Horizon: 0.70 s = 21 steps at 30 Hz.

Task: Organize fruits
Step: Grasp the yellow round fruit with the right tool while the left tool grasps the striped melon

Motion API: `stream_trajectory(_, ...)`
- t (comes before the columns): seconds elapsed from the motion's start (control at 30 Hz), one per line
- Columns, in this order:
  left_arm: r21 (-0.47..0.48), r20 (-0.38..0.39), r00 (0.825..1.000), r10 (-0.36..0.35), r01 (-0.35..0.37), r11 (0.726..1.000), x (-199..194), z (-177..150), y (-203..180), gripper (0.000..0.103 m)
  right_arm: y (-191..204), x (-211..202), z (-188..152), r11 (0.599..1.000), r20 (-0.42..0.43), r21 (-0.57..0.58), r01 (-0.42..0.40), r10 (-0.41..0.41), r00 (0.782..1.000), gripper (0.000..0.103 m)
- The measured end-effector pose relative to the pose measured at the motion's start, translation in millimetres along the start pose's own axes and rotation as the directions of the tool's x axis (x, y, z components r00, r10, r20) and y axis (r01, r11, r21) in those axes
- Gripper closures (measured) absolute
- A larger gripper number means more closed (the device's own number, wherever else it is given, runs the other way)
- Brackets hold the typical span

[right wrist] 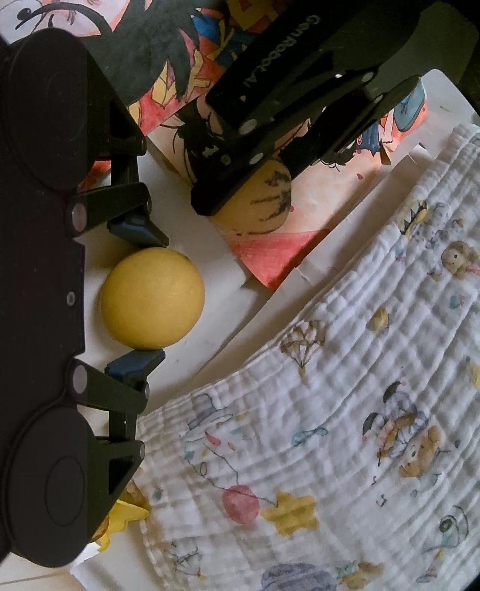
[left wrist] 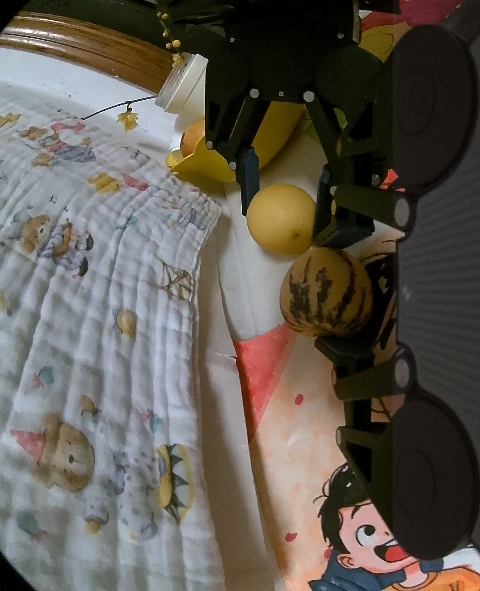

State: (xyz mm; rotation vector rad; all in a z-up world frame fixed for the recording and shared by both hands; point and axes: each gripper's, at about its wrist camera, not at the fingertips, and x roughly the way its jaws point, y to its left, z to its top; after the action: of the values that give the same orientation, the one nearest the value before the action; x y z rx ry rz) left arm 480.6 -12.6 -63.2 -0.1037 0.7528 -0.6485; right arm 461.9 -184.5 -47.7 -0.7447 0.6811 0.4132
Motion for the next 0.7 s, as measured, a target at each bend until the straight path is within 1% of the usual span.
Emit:
stream_trajectory(0.23, 0.020, -0.016, 0.999, 0.028, -0.028, 0.999, -13.1, -7.2, -8.9, 0.048, 26.4, -7.2, -5.3, 0.996, 0.026, -0.058, 0.065, -0.064, 0.998, 0.044)
stream_trajectory(0.4, 0.032, -0.016, 0.999, 0.032, -0.032, 0.999, -30.4, -16.5, -21.1, 0.048, 36.6, -30.8, -12.8, 0.996, 0.062, -0.030, 0.079, -0.077, 0.995, 0.044)
stream_trajectory(0.57, 0.038, -0.004, 1.000, 0.030, -0.030, 0.999, -55.2, -23.7, -36.9, 0.048, 30.6, -67.5, -15.8, 0.998, 0.099, 0.029, 0.054, -0.057, 0.993, 0.044)
stream_trajectory(0.7, 0.048, 0.009, 1.000, 0.030, -0.030, 0.998, -79.0, -29.6, -51.5, 0.048, 34.1, -102.4, -19.4, 0.998, 0.133, 0.067, 0.016, -0.024, 0.991, 0.044)
